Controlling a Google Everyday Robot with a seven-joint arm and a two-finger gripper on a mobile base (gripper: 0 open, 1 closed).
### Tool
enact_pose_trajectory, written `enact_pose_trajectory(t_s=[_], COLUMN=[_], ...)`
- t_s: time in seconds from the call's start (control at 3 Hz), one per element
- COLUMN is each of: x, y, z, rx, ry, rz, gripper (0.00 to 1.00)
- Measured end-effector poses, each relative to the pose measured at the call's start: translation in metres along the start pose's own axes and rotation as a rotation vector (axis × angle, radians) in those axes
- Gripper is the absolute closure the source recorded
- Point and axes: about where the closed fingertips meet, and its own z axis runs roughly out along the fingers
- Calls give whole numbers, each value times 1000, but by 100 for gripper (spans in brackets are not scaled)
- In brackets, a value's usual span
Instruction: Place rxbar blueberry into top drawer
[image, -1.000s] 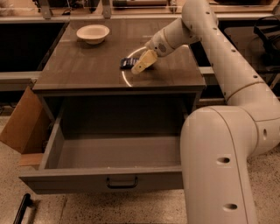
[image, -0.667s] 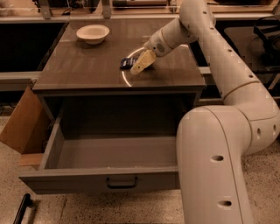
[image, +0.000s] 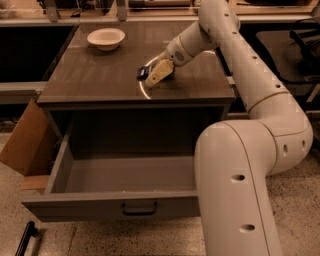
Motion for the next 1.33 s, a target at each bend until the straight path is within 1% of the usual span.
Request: enact_pose_trajectory(t_s=[0.33,0.67,1.0,1.33], x=[4,0,-12,-33], y=[1,5,14,37], z=[3,-8,-34,-65], rx=[-7,-8,18,55], ry=[11,-24,-84,-156], rz=[15,18,-8,-60], gripper=[42,65,89,100])
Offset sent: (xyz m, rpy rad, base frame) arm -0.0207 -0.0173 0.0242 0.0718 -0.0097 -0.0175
